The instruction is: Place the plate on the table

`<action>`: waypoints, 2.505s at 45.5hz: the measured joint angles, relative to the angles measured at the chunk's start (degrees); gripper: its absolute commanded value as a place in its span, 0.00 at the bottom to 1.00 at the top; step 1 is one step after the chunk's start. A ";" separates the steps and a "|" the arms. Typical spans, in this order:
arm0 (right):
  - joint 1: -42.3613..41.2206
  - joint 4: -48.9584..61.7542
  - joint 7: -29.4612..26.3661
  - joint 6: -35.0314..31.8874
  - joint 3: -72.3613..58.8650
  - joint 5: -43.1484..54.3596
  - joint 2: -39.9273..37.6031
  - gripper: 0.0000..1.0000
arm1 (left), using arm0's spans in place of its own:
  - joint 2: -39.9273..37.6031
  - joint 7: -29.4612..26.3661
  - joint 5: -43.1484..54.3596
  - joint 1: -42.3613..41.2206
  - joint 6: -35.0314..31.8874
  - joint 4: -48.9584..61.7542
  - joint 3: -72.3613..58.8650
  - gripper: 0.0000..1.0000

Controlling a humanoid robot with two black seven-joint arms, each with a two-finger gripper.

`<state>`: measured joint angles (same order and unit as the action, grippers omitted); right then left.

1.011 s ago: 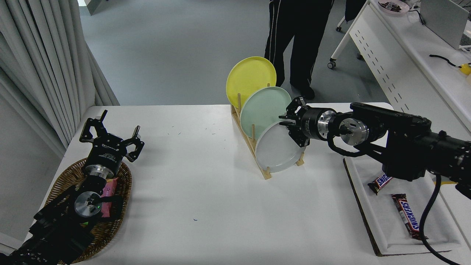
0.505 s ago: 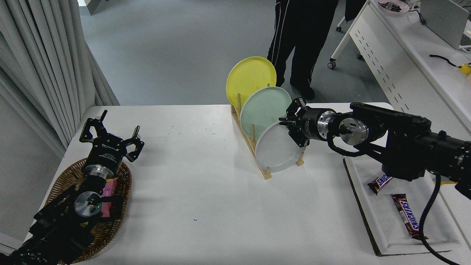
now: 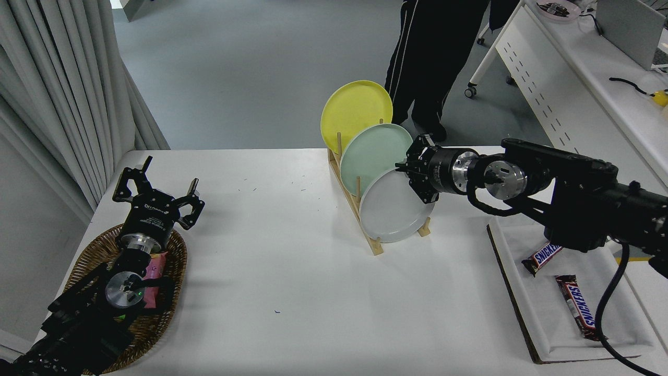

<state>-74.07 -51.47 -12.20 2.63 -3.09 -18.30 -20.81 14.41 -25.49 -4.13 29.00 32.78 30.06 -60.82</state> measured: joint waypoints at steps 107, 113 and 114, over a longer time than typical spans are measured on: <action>24.30 -23.55 -11.57 41.90 30.48 -35.30 -4.94 0.00 | 0.00 0.00 0.00 0.00 0.00 0.00 0.00 1.00; 27.00 -19.33 -13.22 39.87 31.14 -34.03 -3.02 0.00 | 0.00 0.00 0.01 0.00 0.00 0.00 0.00 1.00; 27.44 -18.27 -13.60 39.40 31.21 -33.81 -2.55 0.00 | 0.00 0.00 0.01 0.00 0.00 0.00 0.00 1.00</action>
<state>-46.62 -69.74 -25.80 42.02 28.12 -52.11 -23.36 14.41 -25.49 -4.13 29.00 32.78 30.06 -60.82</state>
